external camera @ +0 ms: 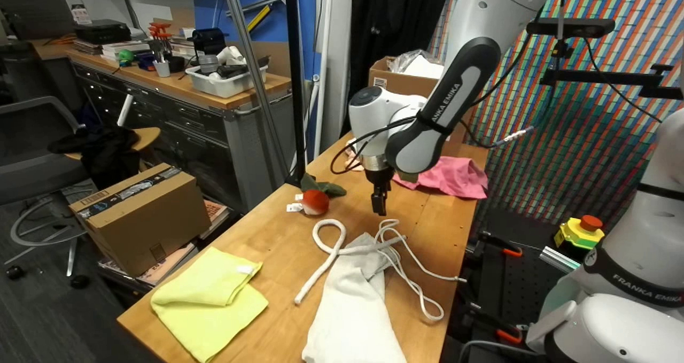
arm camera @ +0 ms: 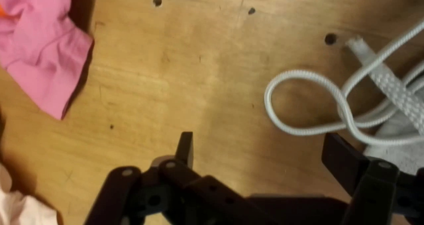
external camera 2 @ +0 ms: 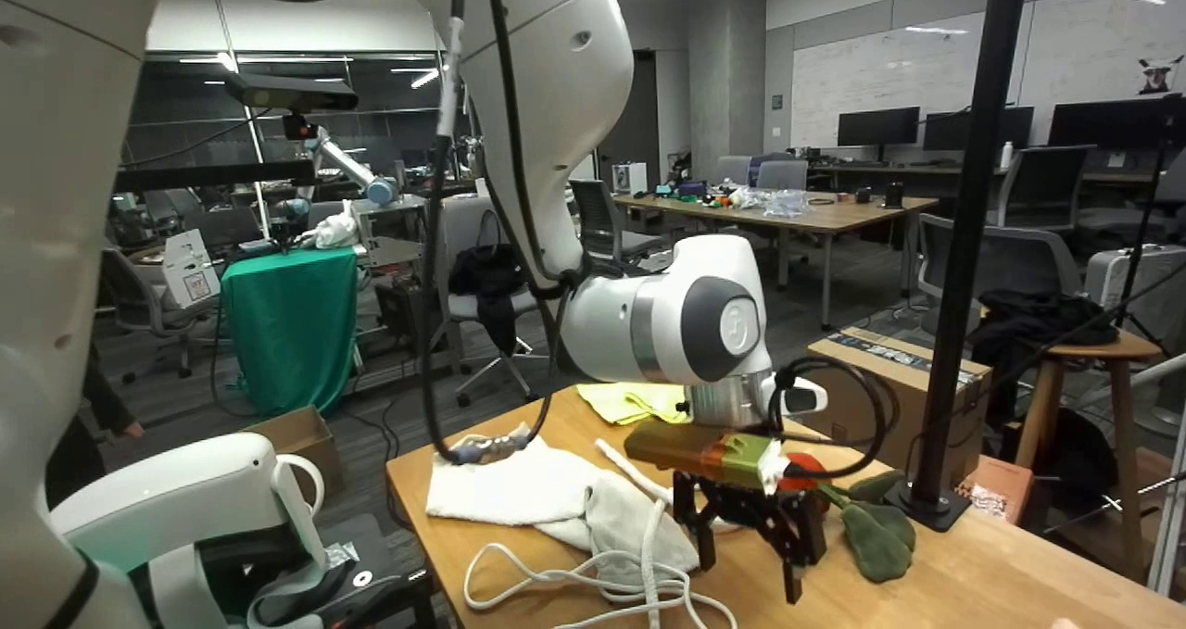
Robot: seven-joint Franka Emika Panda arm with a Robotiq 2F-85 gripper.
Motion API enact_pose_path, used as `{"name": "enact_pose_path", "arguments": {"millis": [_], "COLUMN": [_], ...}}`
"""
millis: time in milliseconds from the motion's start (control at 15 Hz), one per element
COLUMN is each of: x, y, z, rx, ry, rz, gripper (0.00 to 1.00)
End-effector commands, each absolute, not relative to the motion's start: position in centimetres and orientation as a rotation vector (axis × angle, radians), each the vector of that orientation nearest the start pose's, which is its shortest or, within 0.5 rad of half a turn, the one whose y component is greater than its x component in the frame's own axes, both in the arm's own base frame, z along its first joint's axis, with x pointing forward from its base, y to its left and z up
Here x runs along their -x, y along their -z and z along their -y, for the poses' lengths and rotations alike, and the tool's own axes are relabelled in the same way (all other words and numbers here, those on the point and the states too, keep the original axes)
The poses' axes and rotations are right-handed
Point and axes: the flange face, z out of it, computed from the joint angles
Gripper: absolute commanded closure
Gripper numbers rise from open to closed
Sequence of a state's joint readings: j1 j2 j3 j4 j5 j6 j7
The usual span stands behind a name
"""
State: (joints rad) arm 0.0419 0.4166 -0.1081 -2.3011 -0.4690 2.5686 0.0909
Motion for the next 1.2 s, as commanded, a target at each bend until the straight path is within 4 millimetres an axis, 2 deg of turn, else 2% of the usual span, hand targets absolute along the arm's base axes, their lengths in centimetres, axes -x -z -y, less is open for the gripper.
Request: {"name": "enact_pose_path", "arguments": {"millis": [0, 133, 533, 800, 1133], "x": [-45.1, -43.4, -40.6, -40.6, -42.3], "y": [-15.9, -16.1, -17.7, -17.5, -16.2], "z": [3.4, 3.1, 0.5, -0.6, -0.8], "rx": [3.330, 3.311, 3.245, 3.207, 3.202], "ry": [-0.196, -0.174, -0.056, 0.016, 0.017], "rz": [0.448, 0.463, 0.567, 0.696, 0.771], "gripper": [0.00, 0.00, 0.00, 0.00, 0.00]}}
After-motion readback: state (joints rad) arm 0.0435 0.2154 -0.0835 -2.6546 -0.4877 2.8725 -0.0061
